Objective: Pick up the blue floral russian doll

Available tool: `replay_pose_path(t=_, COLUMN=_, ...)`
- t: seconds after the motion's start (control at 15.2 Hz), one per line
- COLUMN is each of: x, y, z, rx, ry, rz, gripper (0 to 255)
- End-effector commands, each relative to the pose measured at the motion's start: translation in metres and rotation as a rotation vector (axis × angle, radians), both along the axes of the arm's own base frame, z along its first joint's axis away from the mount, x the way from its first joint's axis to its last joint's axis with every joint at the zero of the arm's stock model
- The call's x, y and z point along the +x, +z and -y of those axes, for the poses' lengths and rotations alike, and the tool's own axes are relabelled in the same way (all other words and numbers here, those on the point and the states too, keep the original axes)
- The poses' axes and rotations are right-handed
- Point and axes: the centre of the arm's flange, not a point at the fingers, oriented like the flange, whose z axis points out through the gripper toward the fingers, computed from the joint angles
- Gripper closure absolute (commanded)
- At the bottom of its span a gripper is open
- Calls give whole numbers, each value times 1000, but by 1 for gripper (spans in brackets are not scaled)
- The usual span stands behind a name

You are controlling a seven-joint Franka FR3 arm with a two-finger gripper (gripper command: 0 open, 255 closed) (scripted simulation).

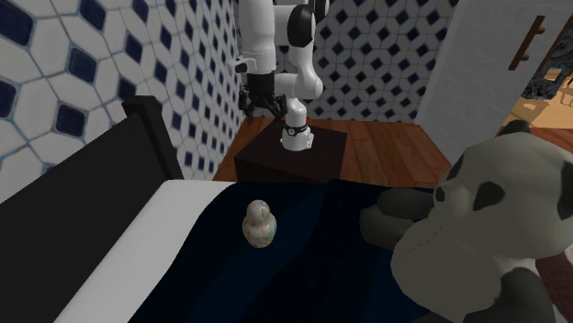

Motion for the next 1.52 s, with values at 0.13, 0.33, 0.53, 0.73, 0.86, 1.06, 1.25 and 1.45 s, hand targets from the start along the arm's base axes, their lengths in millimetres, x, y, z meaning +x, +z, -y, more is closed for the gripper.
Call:
replay_pose_path(t=0.13, x=47, y=-25, z=-18, rx=6, ry=-4, rz=-12, gripper=0)
replay_pose_path(t=0.33, x=80, y=-45, z=-30, rx=10, ry=-7, rz=-22, gripper=0)
replay_pose_path(t=0.53, x=114, y=-65, z=-42, rx=14, ry=-10, rz=-31, gripper=0)
replay_pose_path(t=0.73, x=147, y=-85, z=-54, rx=18, ry=-12, rz=-41, gripper=0)
replay_pose_path(t=0.86, x=169, y=-98, z=-62, rx=21, ry=-14, rz=-47, gripper=0)
replay_pose_path(t=1.06, x=191, y=-112, z=-71, rx=24, ry=-16, rz=-54, gripper=0)
replay_pose_path(t=1.25, x=191, y=-128, z=-71, rx=24, ry=-16, rz=-54, gripper=0)
replay_pose_path(t=1.45, x=191, y=-144, z=-71, rx=24, ry=-16, rz=-54, gripper=0)
